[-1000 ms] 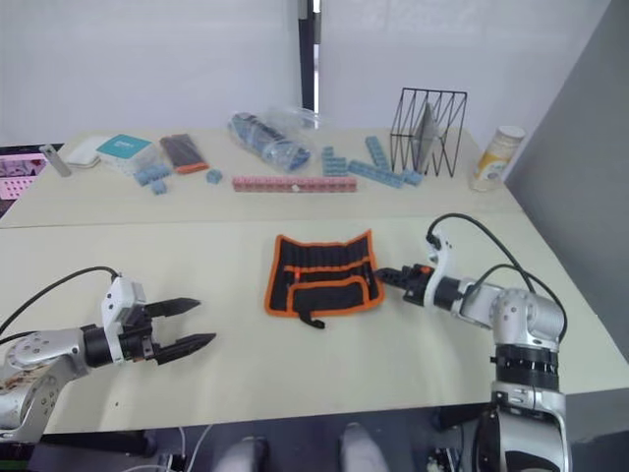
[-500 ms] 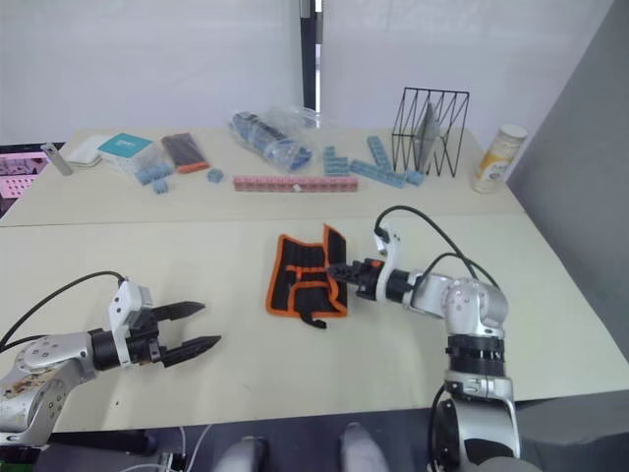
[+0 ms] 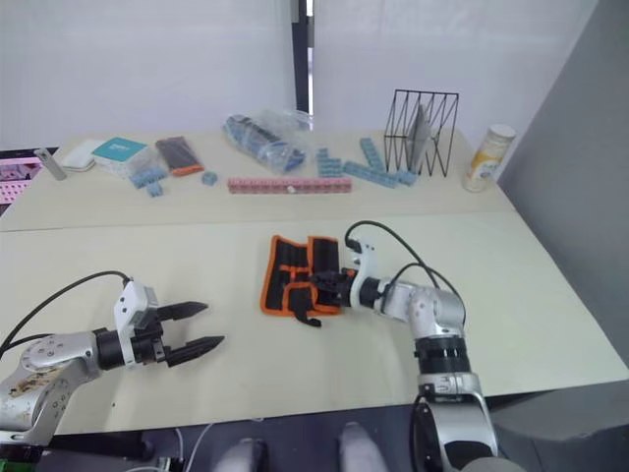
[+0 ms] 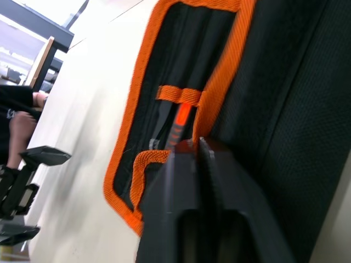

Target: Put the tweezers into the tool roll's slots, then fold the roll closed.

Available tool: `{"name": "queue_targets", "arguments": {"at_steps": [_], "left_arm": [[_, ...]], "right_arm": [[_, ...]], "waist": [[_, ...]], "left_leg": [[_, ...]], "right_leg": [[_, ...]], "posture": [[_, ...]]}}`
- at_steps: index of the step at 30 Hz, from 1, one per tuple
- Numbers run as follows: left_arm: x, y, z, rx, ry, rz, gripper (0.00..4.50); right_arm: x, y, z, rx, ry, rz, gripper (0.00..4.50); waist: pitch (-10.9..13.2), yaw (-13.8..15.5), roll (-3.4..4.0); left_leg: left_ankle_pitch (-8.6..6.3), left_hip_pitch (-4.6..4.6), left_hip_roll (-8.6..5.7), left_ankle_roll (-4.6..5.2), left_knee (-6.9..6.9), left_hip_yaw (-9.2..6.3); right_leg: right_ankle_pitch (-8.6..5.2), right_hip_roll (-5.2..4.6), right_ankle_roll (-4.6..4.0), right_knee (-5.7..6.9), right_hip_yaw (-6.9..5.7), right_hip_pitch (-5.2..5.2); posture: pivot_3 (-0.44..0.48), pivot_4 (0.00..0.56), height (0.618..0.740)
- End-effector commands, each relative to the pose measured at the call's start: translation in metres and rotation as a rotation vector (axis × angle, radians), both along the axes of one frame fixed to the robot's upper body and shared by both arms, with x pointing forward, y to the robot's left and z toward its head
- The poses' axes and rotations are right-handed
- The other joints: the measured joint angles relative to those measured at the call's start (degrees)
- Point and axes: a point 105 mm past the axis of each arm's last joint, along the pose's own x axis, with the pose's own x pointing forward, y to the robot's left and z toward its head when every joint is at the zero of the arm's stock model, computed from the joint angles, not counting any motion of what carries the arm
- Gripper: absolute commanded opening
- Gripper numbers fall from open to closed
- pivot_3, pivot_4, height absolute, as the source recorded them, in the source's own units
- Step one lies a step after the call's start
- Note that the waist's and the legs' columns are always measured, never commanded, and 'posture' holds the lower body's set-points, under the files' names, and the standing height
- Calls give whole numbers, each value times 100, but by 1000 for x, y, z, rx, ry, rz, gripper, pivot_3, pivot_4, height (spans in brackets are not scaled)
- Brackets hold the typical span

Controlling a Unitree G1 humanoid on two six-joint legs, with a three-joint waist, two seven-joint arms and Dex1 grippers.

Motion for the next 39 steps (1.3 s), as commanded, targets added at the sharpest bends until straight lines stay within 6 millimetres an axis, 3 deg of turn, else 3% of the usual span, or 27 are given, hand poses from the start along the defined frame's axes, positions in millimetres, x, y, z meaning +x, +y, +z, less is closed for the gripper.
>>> {"name": "queue_targets", "arguments": {"at_steps": [1,4,5,9,13,15,21,25,28,32,36,39], "left_arm": [[2,5,9,29,-28,-23,4500],[4,11,12,41,-31,-18,4500],[5,12,14,43,-35,-15,4500],[10,9,18,8,-47,-7,4500],[13,1,22,-57,-30,5,4500],[17,-1,25,-89,-21,27,4500],[27,-13,27,-138,26,69,4500],[28,-23,34,-244,112,80,4500],[38,-34,21,-220,289,151,4500],[36,-55,33,-341,414,86,4500],[40,-66,19,-362,561,106,4500],[51,-72,21,-399,583,137,4500]], "right_arm": [[-2,9,-7,14,33,13,1599],[-4,9,-3,27,23,28,2776],[-4,6,0,29,5,29,2951],[-2,-12,28,81,-114,17,4327],[-8,-29,60,90,-285,47,4327],[-12,-32,69,57,-364,74,4327],[-26,-30,77,-131,-612,201,2468],[-36,-22,46,-395,-749,362,1075],[-32,-19,32,-411,-758,345,65],[-29,-19,4,-462,-726,356,22],[-30,-25,-26,-568,-680,385,22],[-28,-26,-29,-570,-668,369,22]], "waist": [[0,-38,0],[0,-60,0],[0,-62,1],[1,-28,2],[2,43,3],[3,68,4],[3,60,4],[4,80,2],[7,87,-2],[7,89,-2],[7,87,-2],[6,88,-4]], "left_leg": [[0,2,0,0,-1,0],[0,5,1,0,-1,-2],[0,5,1,0,-1,-2],[0,-2,-1,0,1,-2],[0,-18,-3,0,2,-3],[0,-23,-3,0,-3,-3],[-1,-29,-3,0,-14,-5],[-1,-31,-4,0,-10,-4],[-1,-35,-5,0,-1,-7],[0,-36,-9,0,13,-12],[-1,-34,-10,0,9,-14],[0,-14,-11,0,11,-19]], "right_leg": [[-3,0,-4,1,0,1],[-2,1,-4,6,-1,3],[-2,1,-4,6,-1,4],[-2,0,-3,2,0,5],[-2,-1,0,-3,2,-4],[17,0,42,-2,1,-11],[13,2,43,-3,0,-21],[13,1,45,-4,0,-20],[14,1,48,-1,0,-20],[22,1,59,-2,-2,-10],[23,1,60,-3,-1,-8],[23,2,60,-1,-4,10]], "posture": [[0,150,737],[0,150,737],[0,150,737],[0,150,737],[0,150,737],[0,150,737],[0,150,737],[0,150,737],[0,150,737],[0,150,737],[0,150,737],[0,150,737]]}}
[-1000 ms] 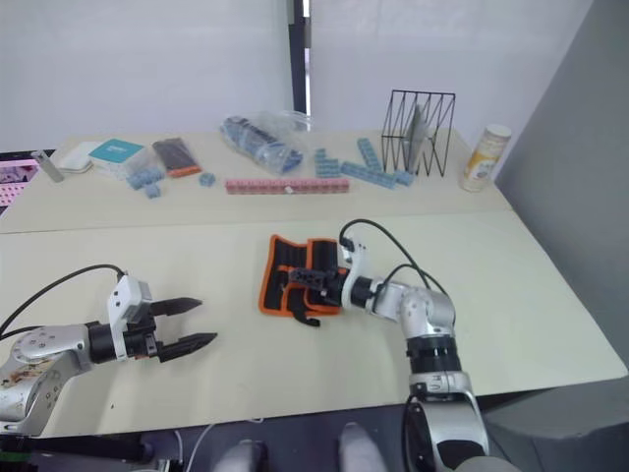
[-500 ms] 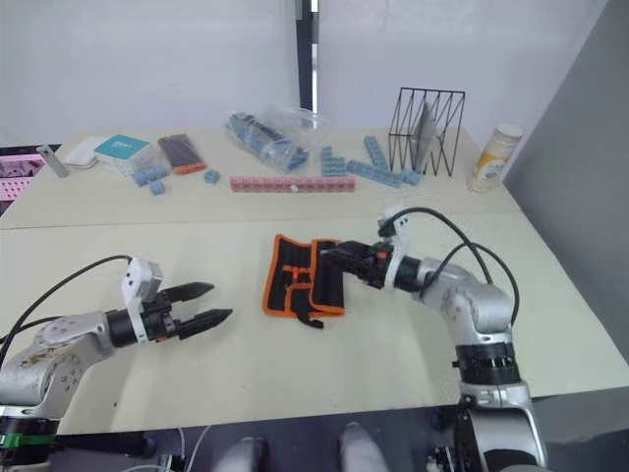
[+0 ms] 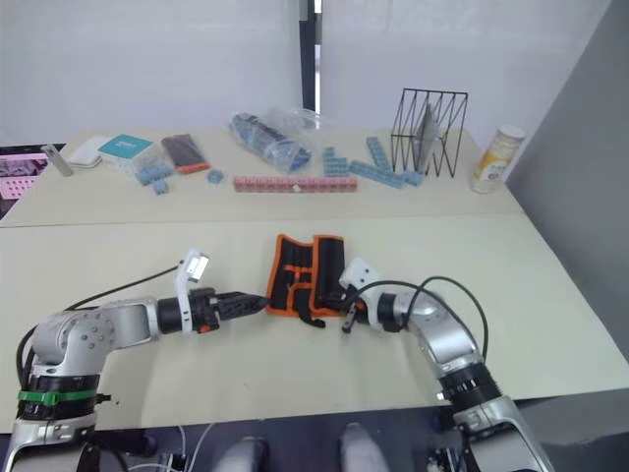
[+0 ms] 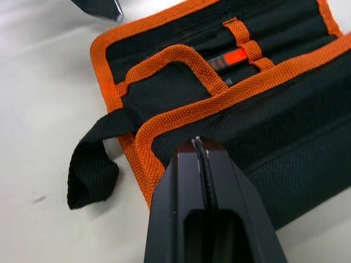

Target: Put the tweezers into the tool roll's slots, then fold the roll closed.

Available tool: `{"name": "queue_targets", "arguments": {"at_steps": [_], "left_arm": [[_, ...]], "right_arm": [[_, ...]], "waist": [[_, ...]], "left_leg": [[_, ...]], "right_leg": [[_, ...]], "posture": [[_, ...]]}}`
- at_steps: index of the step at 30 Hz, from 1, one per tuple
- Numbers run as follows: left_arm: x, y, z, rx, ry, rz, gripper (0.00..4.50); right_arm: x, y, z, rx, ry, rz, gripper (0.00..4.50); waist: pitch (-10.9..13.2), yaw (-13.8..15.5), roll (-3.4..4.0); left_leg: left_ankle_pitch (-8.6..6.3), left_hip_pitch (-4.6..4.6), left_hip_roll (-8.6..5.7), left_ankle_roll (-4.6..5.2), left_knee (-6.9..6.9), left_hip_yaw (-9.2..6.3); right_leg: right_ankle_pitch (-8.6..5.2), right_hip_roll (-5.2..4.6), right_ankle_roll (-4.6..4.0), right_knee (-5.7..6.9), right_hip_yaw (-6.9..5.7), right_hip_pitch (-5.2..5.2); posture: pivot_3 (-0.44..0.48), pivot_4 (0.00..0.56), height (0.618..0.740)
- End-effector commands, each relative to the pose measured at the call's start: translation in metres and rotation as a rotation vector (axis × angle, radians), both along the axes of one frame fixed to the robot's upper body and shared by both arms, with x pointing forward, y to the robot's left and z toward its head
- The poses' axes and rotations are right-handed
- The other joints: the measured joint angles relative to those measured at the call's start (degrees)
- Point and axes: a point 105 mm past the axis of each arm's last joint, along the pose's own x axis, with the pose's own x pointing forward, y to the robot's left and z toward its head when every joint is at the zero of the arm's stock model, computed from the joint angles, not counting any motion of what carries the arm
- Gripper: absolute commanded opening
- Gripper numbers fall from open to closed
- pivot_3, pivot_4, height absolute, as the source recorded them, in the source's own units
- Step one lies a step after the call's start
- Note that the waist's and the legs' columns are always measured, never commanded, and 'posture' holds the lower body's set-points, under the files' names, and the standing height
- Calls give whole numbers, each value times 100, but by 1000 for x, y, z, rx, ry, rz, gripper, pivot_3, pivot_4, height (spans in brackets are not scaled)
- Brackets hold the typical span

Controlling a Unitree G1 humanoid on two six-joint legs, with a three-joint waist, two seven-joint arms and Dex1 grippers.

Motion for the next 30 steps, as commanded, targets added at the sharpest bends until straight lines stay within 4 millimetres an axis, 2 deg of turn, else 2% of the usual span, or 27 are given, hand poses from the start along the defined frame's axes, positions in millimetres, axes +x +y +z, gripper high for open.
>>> {"name": "queue_targets", "arguments": {"at_steps": [1,8,11,15,22,26,30], "left_arm": [[10,0,10,-27,-2,37,4500],[16,-9,-5,16,3,35,4500],[21,-11,-10,4,-6,58,3743],[20,-20,-9,-17,-13,27,2365],[35,-12,2,13,-102,41,109],[55,10,10,115,-199,76,18],[65,11,18,155,-250,37,18]], "right_arm": [[0,-5,-13,-30,25,-34,22],[-2,-4,-15,-34,30,-44,22],[-2,-4,-16,-33,34,-49,0],[-3,-3,-15,-25,39,-53,0],[1,1,1,13,18,-61,0],[12,10,11,24,-14,-71,0],[16,16,9,17,-18,-73,0]], "waist": [[-1,-1,-2],[-3,-2,-2],[-3,4,-4],[-4,4,-4],[-4,-4,-4],[-3,-21,-4],[-3,-6,-3]], "left_leg": [[0,6,0,0,1,0],[1,21,-1,-1,2,2],[1,25,-1,-2,4,2],[2,25,-2,-3,5,2],[2,18,-2,-3,1,2],[2,15,-2,-3,1,3],[2,8,-2,-3,1,3]], "right_leg": [[0,0,0,0,0,6],[2,0,-1,0,2,17],[3,0,-1,1,3,22],[4,-1,-1,1,4,22],[5,0,-1,1,4,13],[6,0,-3,2,4,6],[7,1,-5,-1,4,3]], "posture": [[0,150,737],[0,150,737],[0,150,737],[0,150,737],[0,150,737],[0,150,737],[0,150,737]]}}
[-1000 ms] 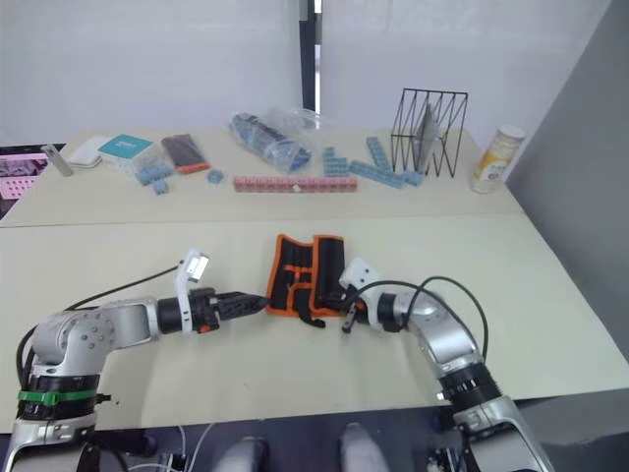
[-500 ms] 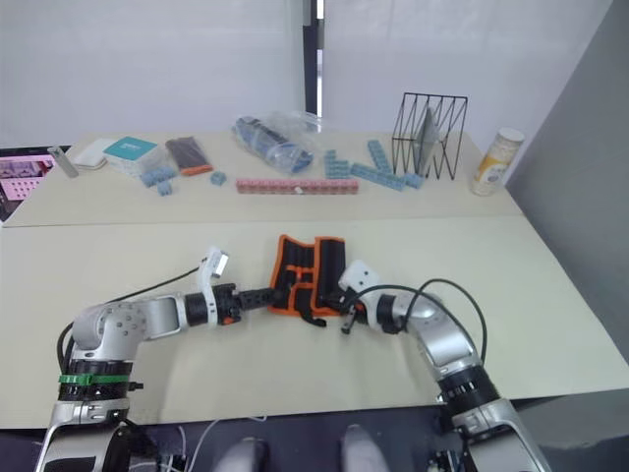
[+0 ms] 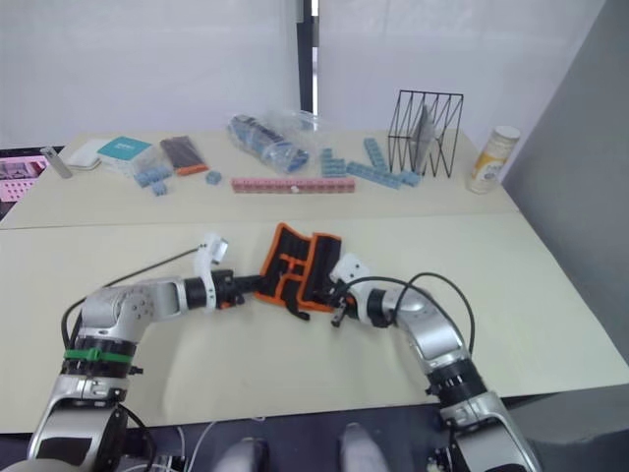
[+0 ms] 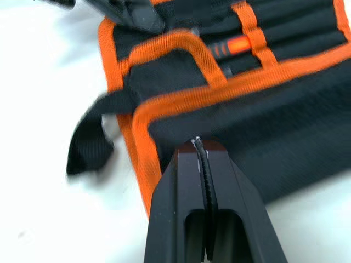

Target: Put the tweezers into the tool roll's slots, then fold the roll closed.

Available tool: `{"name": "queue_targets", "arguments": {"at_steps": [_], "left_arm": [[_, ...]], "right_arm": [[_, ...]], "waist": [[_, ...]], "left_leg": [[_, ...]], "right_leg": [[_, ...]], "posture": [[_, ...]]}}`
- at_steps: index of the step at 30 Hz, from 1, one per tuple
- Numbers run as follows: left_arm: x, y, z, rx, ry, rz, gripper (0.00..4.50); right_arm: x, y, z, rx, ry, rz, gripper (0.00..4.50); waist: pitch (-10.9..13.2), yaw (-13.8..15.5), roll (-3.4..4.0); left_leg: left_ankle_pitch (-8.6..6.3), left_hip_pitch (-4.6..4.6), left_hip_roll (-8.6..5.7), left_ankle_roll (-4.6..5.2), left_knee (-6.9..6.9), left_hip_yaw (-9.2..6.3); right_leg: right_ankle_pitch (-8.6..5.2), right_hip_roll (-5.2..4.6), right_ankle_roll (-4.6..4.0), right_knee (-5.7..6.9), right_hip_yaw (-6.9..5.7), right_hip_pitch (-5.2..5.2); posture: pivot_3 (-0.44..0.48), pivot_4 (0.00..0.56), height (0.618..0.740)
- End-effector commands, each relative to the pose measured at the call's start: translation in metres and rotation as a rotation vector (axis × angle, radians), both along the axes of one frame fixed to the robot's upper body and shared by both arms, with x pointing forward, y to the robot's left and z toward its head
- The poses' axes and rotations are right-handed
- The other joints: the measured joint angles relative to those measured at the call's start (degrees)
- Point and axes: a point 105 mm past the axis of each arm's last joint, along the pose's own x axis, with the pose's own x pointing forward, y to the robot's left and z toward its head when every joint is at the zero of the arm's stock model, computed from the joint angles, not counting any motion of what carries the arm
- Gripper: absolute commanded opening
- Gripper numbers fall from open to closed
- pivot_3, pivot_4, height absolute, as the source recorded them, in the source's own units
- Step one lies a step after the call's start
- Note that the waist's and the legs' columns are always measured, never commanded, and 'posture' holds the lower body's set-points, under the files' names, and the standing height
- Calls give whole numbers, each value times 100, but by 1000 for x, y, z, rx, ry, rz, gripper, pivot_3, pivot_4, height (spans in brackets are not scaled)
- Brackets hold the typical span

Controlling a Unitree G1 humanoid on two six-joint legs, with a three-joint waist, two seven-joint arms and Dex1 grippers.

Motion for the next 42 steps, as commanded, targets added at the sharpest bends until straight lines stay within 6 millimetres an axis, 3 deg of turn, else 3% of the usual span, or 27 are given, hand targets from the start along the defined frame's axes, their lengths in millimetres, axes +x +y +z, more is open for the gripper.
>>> {"name": "queue_targets", "arguments": {"at_steps": [1,6,11,17,27,35,38,42], "left_arm": [[9,0,19,14,-90,-34,18],[10,-27,20,36,-119,-142,18],[4,-50,12,73,-141,-225,18],[1,-75,-10,143,-151,-286,18],[3,-91,-43,187,-94,-292,18],[-6,-89,-62,240,-64,-325,18],[-8,-92,-62,250,-71,-345,18],[-8,-96,-64,302,-93,-368,18]], "right_arm": [[4,2,2,-5,-15,-11,0],[4,15,-1,10,-9,-7,0],[5,15,-11,-6,17,-34,0],[2,14,-13,8,28,-51,0],[5,-2,15,115,18,-107,0],[11,-40,72,271,-32,-158,0],[20,-36,94,320,-74,-157,0],[35,-19,98,303,-82,-159,0]], "waist": [[0,7,0],[0,14,0],[0,-4,0],[-1,9,0],[-1,152,1],[-2,192,3],[-5,169,8],[-19,173,17]], "left_leg": [[0,-4,-1,0,-1,0],[-1,-16,-1,0,-7,-3],[-1,-6,-1,0,-2,-1],[0,4,-1,0,-1,-1],[0,7,-6,0,13,-2],[0,4,-9,0,12,-3],[0,9,-9,0,11,-3],[0,17,-8,0,11,-3]], "right_leg": [[0,0,0,-4,1,-1],[-2,-1,3,-8,-2,-7],[-1,0,4,-2,1,-1],[-2,0,4,1,1,10],[2,-1,10,0,5,20],[1,-3,11,-3,7,21],[1,-3,11,-2,7,22],[1,-2,11,-1,7,29]], "posture": [[0,150,737],[0,150,737],[0,150,737],[0,150,737],[0,150,737],[0,150,737],[0,150,737],[0,150,737]]}}
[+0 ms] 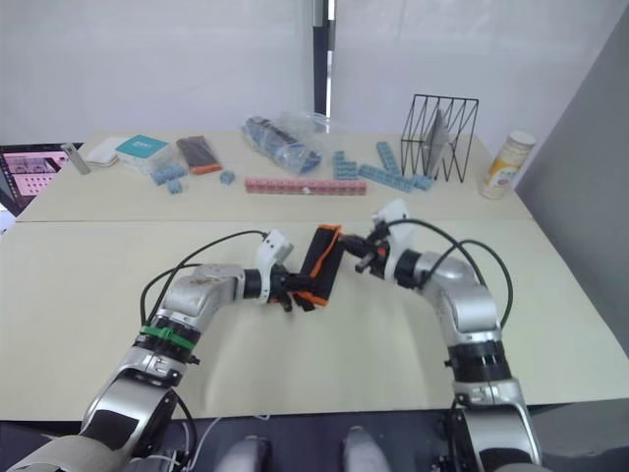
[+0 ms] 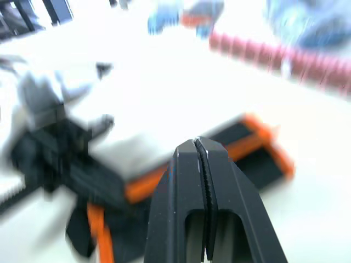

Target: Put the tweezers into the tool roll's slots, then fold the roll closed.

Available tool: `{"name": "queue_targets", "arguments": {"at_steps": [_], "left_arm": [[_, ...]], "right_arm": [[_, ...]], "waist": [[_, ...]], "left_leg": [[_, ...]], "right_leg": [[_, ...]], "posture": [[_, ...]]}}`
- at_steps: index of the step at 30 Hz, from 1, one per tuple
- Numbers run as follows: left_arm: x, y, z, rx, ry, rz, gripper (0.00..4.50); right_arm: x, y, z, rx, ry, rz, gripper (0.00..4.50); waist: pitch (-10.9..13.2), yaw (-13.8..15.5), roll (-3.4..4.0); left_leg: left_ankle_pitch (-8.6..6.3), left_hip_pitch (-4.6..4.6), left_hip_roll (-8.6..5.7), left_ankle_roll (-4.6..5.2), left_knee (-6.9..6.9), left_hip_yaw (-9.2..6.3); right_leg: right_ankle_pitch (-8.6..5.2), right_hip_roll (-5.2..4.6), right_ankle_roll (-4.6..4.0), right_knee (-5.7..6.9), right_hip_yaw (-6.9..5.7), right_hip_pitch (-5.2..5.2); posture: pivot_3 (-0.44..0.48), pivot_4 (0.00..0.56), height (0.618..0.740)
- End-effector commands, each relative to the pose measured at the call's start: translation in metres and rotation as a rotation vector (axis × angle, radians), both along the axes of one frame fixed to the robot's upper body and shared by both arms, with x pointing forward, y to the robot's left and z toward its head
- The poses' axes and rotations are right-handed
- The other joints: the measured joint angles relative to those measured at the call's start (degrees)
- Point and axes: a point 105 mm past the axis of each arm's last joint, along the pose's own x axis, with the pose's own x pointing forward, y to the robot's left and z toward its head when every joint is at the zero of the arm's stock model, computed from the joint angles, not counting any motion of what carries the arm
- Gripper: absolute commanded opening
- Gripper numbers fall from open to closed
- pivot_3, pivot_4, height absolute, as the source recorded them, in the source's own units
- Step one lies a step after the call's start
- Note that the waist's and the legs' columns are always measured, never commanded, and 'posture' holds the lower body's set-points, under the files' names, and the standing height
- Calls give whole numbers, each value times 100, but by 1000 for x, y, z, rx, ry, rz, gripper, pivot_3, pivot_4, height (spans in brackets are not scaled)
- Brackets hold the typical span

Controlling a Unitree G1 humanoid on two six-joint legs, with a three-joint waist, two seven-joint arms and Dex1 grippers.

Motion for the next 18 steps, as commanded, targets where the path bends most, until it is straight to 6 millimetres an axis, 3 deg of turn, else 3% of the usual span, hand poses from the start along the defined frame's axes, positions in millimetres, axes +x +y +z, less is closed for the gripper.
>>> {"name": "queue_targets", "arguments": {"at_steps": [1,7,11,18], "left_arm": [[-15,-2,-42,140,97,-33,18],[-17,-5,-44,164,102,-53,18],[-13,-2,-42,157,94,-24,1171],[-10,13,-22,115,43,-8,3488]], "right_arm": [[11,13,5,2,-19,-8,0],[29,32,-35,-113,72,-43,0],[31,35,-56,-154,122,-51,0],[30,17,-88,-252,192,-95,0]], "waist": [[-5,24,3],[-12,81,4],[-12,107,4],[-13,19,5]], "left_leg": [[0,-1,0,0,0,-1],[0,-5,-2,0,-1,-1],[0,-10,-3,0,-1,-2],[7,38,-2,10,4,-2]], "right_leg": [[0,0,0,-2,0,2],[-1,-1,1,-8,0,2],[-1,-2,2,-7,0,-1],[-11,-1,-16,-10,-1,46]], "posture": [[0,150,737],[0,150,737],[0,150,737],[0,150,737]]}}
